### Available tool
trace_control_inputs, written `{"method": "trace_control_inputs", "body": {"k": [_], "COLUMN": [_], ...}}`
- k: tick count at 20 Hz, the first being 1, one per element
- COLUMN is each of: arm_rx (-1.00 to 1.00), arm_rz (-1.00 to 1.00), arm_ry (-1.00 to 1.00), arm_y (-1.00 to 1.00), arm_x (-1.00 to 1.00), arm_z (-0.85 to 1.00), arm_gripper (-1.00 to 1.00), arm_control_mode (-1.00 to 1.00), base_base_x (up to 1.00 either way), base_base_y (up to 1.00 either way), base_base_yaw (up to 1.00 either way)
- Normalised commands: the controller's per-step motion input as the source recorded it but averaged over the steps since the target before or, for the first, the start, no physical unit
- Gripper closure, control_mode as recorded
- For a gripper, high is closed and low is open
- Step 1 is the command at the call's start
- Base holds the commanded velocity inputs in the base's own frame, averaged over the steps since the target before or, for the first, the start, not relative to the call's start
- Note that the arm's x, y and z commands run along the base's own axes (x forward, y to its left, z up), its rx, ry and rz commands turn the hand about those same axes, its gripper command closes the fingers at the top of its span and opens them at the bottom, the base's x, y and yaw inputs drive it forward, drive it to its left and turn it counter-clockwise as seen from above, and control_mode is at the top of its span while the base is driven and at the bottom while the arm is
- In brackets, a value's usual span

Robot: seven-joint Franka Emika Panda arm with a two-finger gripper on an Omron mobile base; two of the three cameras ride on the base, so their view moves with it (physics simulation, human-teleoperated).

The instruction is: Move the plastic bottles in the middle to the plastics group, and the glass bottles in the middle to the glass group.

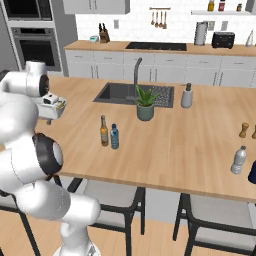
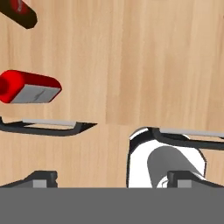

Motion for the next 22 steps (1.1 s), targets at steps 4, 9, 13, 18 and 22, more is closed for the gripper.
{"method": "trace_control_inputs", "body": {"k": [4, 9, 13, 18, 22], "arm_rx": [0.00, 0.00, 0.00, 0.00, 0.00], "arm_rz": [0.00, 0.00, 0.00, 0.00, 0.00], "arm_ry": [0.00, 0.00, 0.00, 0.00, 0.00], "arm_y": [-0.78, -0.75, -0.81, -0.68, -0.70], "arm_x": [0.00, 0.03, 0.03, 0.05, 0.02], "arm_z": [0.00, 0.00, 0.00, 0.00, 0.00], "arm_gripper": [-1.00, -1.00, -1.00, -1.00, -1.00], "arm_control_mode": [-1.00, -1.00, -1.00, -1.00, -1.00], "base_base_x": [0.00, 0.00, 0.00, 0.00, 0.00], "base_base_y": [0.00, 0.00, 0.00, 0.00, 0.00], "base_base_yaw": [0.00, 0.00, 0.00, 0.00, 0.00]}}
